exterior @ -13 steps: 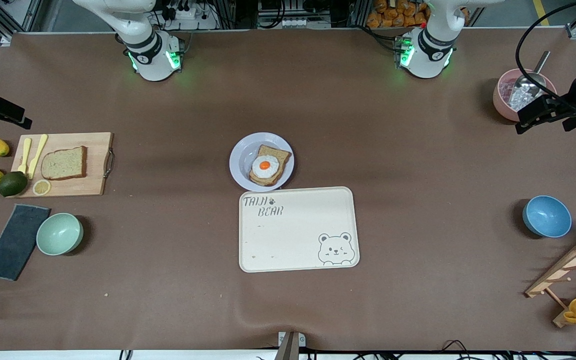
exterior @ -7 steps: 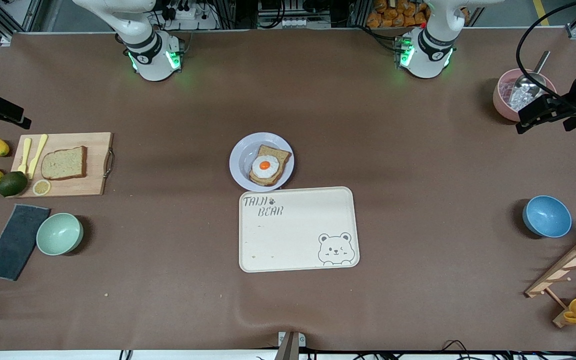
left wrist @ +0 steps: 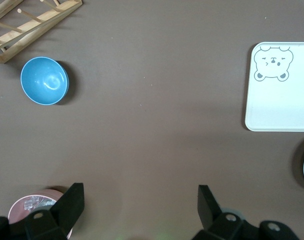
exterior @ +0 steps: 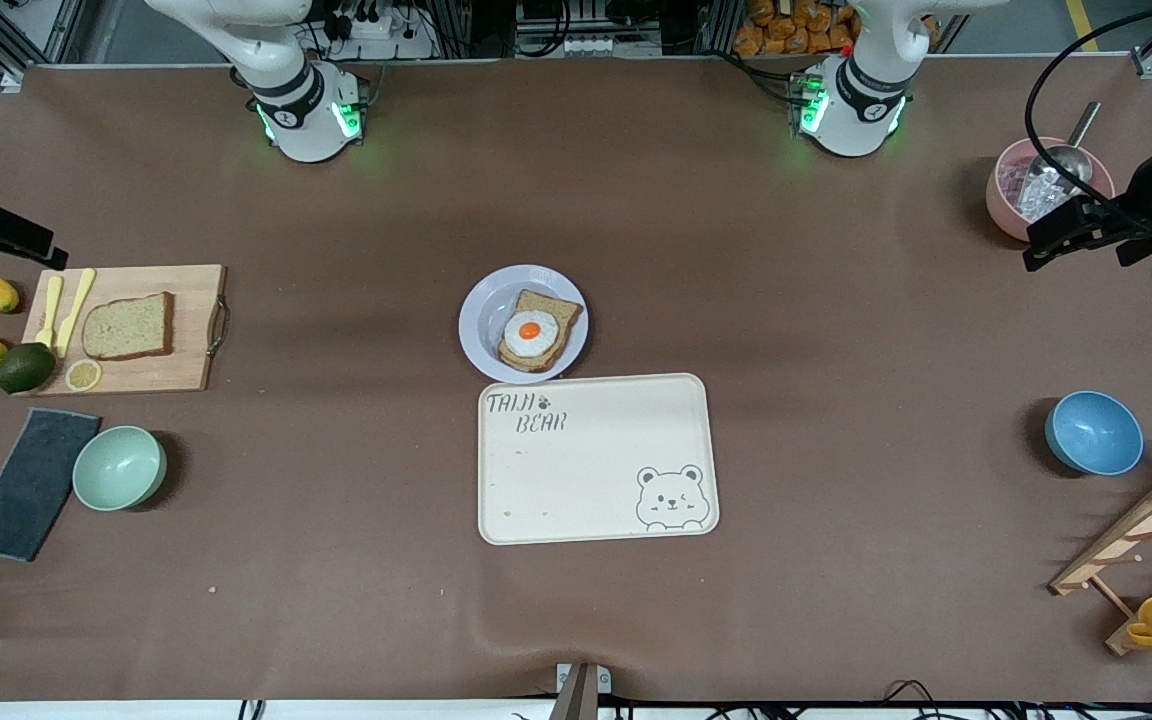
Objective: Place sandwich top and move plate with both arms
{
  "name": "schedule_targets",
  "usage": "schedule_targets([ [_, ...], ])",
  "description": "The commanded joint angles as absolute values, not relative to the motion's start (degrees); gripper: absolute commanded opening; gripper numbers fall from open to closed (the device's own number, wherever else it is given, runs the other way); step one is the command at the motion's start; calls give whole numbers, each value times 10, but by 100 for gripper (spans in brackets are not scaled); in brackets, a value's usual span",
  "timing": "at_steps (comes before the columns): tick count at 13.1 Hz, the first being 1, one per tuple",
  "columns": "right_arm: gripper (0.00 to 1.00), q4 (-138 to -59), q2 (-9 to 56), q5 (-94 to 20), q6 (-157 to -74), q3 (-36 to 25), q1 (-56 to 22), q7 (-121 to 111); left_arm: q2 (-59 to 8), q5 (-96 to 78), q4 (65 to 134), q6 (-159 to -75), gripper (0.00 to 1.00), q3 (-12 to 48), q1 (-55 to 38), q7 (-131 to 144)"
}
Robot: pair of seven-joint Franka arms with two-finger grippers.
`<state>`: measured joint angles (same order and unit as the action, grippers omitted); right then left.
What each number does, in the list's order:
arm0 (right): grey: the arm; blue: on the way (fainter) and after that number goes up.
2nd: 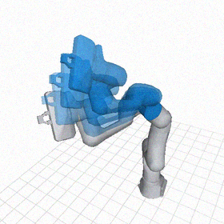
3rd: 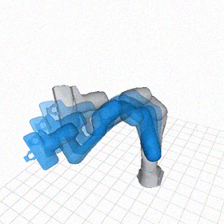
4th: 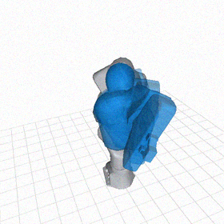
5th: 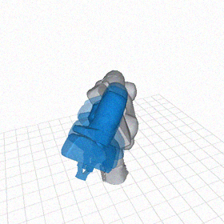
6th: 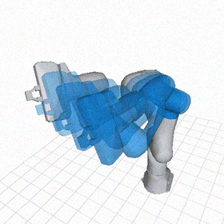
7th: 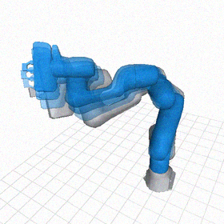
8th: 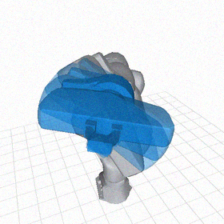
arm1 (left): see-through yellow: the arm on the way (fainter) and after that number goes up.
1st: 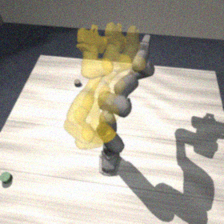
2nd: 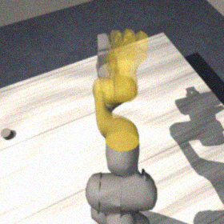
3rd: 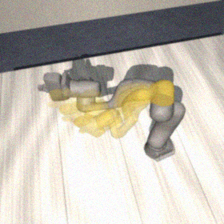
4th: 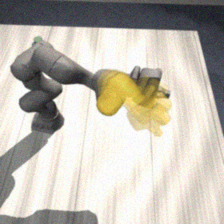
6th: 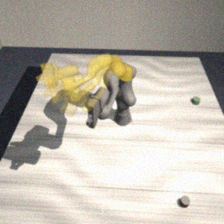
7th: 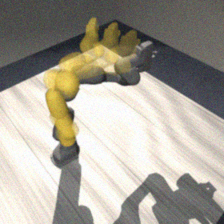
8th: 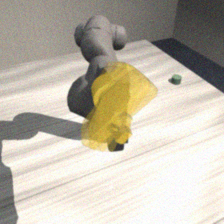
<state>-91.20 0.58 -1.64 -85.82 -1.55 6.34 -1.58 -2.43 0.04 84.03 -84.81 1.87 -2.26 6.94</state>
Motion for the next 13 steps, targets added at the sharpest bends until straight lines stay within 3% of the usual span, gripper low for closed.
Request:
schedule_targets([
  [1,100,-941,3,-19,-882,-18,77,-23,-30,-7,837,-843,100,20,-24,61],
  [9,100,-1059,16,-16,-1017,-18,159,-101,-32,-9,834,-845,100,23,-25,62],
  [13,100,-1074,71,3,-1055,-18,200,-119,-33,-8,833,-845,100,23,-26,61],
])
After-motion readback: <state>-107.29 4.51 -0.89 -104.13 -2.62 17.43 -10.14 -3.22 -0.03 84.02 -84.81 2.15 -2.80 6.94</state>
